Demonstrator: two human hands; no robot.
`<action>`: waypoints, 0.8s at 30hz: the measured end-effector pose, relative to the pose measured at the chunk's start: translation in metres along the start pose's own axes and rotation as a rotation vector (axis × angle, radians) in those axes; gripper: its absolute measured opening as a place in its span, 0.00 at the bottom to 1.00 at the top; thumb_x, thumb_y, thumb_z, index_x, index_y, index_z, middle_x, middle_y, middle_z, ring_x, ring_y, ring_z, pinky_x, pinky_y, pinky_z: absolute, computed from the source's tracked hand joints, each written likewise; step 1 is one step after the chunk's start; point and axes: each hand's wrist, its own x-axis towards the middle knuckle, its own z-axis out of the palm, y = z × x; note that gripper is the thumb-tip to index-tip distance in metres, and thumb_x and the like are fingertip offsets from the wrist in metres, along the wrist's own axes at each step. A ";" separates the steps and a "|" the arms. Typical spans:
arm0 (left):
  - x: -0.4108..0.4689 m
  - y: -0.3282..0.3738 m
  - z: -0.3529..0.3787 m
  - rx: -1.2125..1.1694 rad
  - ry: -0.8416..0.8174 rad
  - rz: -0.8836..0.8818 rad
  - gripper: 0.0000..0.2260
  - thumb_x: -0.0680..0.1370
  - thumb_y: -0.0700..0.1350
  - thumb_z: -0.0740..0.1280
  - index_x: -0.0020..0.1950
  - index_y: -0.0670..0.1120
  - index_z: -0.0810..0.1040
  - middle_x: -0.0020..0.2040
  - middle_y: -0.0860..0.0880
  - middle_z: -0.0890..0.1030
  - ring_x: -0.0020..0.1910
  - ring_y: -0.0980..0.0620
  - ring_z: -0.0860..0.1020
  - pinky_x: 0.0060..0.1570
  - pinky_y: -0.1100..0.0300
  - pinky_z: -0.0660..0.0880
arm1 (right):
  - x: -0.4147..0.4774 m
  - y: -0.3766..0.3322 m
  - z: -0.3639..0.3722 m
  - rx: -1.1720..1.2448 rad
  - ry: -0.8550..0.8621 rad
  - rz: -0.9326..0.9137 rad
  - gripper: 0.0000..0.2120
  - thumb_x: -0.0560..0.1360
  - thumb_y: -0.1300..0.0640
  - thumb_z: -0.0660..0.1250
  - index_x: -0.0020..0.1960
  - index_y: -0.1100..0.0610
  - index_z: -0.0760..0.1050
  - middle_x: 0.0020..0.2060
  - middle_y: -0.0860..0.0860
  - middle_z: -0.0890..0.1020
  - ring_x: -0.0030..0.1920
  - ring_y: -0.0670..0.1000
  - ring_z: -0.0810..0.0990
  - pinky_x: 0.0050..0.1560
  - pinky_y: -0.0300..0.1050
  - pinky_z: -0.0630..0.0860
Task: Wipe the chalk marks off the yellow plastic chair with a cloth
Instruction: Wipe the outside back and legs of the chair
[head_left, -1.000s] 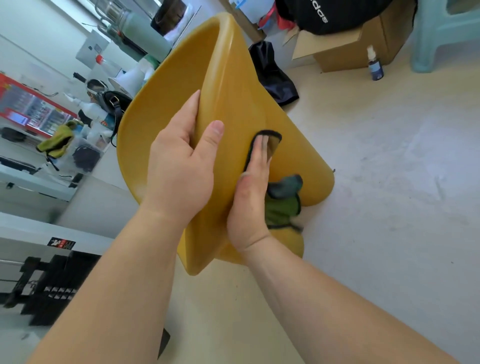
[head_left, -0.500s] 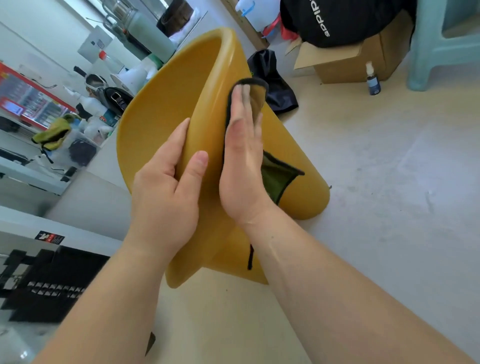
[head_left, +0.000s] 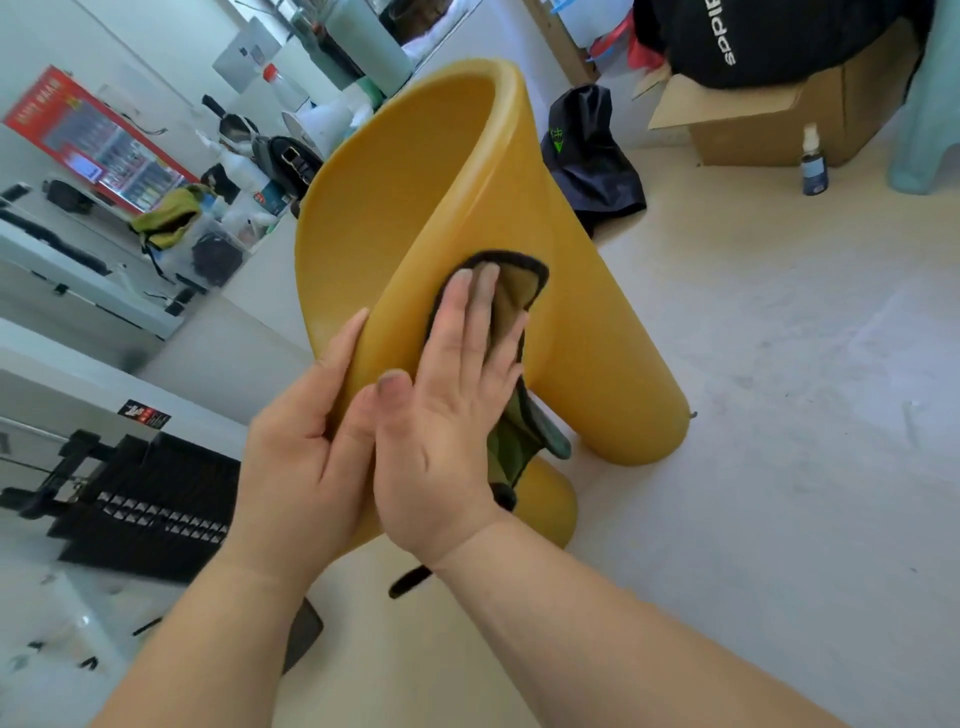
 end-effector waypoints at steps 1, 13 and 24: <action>-0.006 -0.004 -0.005 0.001 0.002 -0.014 0.21 0.80 0.53 0.61 0.74 0.56 0.68 0.62 0.67 0.76 0.60 0.68 0.75 0.56 0.72 0.71 | 0.010 -0.001 -0.001 -0.012 0.011 -0.019 0.41 0.74 0.24 0.31 0.82 0.43 0.37 0.80 0.36 0.36 0.80 0.52 0.30 0.78 0.64 0.32; 0.018 0.014 -0.015 0.182 -0.023 0.021 0.13 0.81 0.57 0.58 0.64 0.59 0.75 0.43 0.61 0.79 0.42 0.60 0.76 0.37 0.69 0.69 | -0.034 0.030 0.018 0.265 0.007 0.356 0.40 0.73 0.30 0.46 0.80 0.42 0.38 0.79 0.35 0.37 0.81 0.43 0.36 0.81 0.52 0.39; 0.067 0.055 0.024 0.476 0.036 0.122 0.21 0.83 0.53 0.56 0.77 0.54 0.64 0.57 0.49 0.80 0.53 0.50 0.76 0.50 0.57 0.69 | 0.037 0.054 -0.004 0.135 0.209 0.033 0.41 0.77 0.26 0.37 0.82 0.49 0.47 0.80 0.41 0.50 0.83 0.51 0.44 0.81 0.58 0.43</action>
